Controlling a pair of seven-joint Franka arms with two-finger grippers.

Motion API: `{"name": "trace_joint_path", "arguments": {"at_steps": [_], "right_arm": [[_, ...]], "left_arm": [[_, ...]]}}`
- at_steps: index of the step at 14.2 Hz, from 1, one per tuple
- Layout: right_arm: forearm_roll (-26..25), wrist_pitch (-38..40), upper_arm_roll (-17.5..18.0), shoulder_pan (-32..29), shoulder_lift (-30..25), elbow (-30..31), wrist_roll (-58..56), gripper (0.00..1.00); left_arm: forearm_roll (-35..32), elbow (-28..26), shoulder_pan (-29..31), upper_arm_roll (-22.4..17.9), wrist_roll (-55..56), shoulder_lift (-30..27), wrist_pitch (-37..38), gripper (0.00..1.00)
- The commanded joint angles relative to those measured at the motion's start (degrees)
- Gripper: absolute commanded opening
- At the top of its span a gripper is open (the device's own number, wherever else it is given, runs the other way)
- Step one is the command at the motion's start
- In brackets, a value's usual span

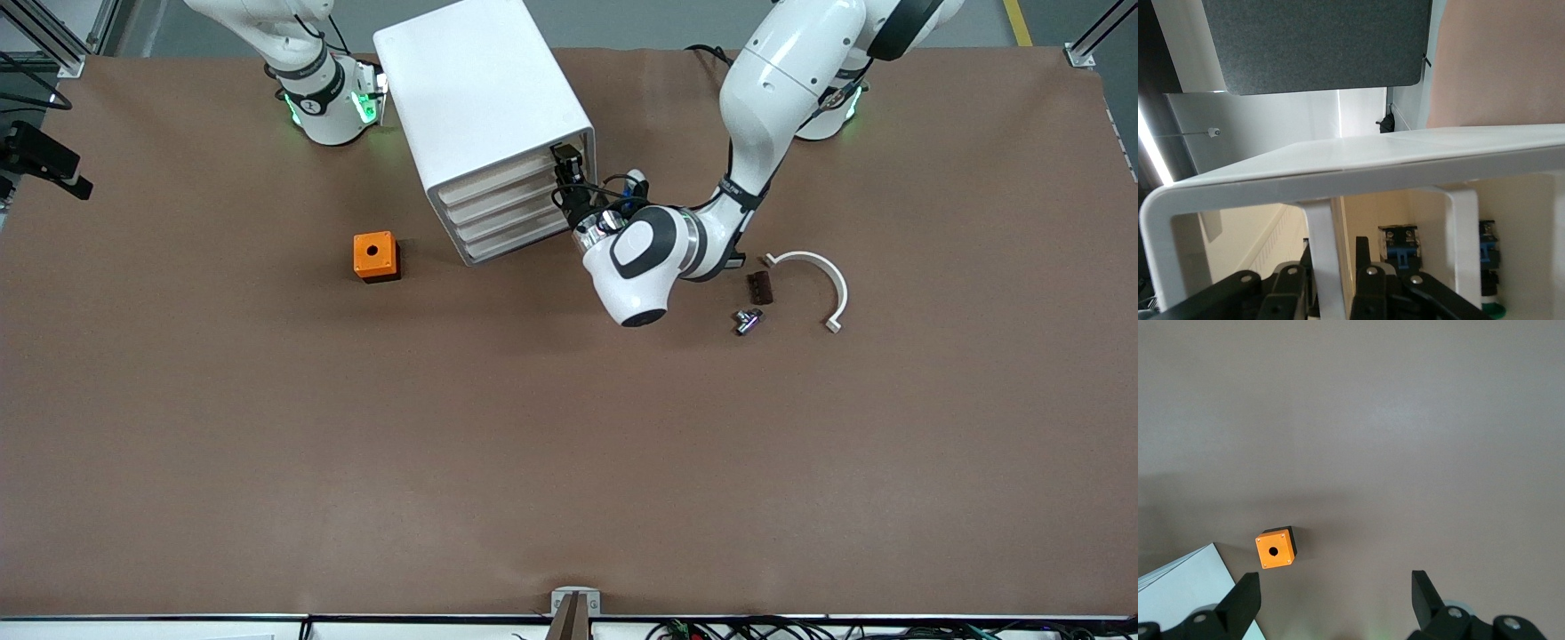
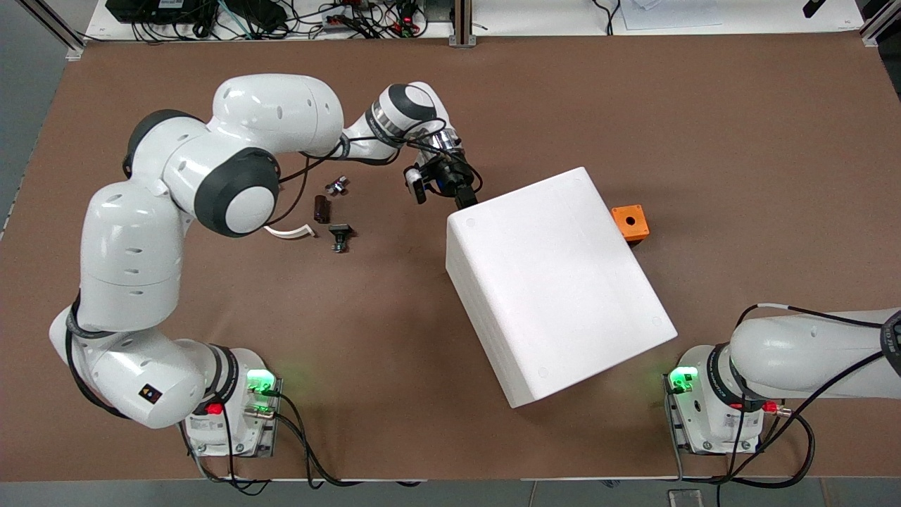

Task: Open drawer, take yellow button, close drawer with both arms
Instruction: 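Pull the drawer out of the cabinet with the left gripper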

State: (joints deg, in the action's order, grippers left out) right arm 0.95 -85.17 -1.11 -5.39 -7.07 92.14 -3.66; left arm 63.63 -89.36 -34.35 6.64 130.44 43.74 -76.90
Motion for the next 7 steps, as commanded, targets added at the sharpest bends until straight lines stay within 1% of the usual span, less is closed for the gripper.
{"name": "trace_joint_path", "arguments": {"at_steps": [1, 2, 5, 7], "right_arm": [[0.46, 0.36, 0.06, 0.03, -0.58, 0.32, 0.23, 1.0], [0.46, 0.44, 0.06, 0.03, -0.58, 0.23, 0.23, 1.0], [0.46, 0.45, 0.06, 0.03, -0.23, 0.23, 0.23, 1.0], [0.46, 0.45, -0.03, -0.14, -0.05, -0.12, 0.67, 1.0]], "left_arm": [[0.27, 0.41, 0.86, -0.04, 0.87, -0.5, 0.17, 0.15], [0.27, 0.76, 0.95, -0.04, 0.87, -0.5, 0.17, 0.12], [0.27, 0.85, 1.65, -0.04, 0.87, -0.5, 0.17, 0.06], [0.27, 1.29, 2.27, -0.04, 0.87, -0.5, 0.17, 0.06]]}}
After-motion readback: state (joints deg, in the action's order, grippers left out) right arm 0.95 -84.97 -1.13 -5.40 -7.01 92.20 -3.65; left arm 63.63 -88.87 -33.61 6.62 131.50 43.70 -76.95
